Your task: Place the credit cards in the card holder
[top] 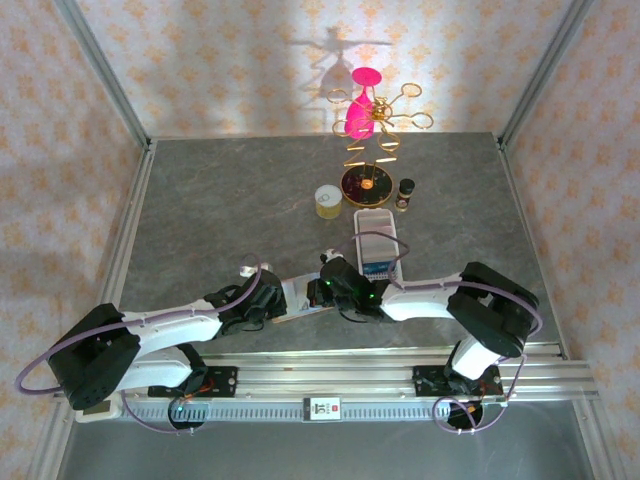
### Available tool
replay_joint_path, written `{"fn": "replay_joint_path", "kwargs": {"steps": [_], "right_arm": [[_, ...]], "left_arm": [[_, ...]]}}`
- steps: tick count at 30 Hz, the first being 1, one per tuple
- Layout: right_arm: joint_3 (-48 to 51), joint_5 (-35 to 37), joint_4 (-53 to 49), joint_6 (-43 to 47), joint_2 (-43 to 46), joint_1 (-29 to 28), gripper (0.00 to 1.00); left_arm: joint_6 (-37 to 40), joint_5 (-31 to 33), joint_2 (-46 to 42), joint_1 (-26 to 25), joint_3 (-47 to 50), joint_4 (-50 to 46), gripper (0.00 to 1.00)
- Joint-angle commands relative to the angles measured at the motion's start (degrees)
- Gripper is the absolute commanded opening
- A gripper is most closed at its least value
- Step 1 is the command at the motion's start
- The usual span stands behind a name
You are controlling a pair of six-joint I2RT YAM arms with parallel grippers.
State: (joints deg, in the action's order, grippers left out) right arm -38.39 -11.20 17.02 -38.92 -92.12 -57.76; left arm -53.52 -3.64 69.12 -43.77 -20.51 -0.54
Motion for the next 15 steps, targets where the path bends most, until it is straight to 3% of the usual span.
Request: {"fn": "replay_joint_path", "kwargs": {"steps": [1,5,15], "right_arm": [[-0.66,-2.12,0.82,-0.35,-1.21,-0.44,0.0],[0.43,-4.66,5.19,-2.54,-1.7,-0.43,0.0],[-0.55,-5.8,5.41,-3.51,-4.2,-0.43,0.0]], "left_arm": [[1.05,2.49,0.3,0.18,1.0,-5.62,0.06],[0.92,3.08,0.22,0.17,0.91,-6.12,0.08],[0.95,4.29,-3.42,0.44,0.41,-7.25,0.29]]}}
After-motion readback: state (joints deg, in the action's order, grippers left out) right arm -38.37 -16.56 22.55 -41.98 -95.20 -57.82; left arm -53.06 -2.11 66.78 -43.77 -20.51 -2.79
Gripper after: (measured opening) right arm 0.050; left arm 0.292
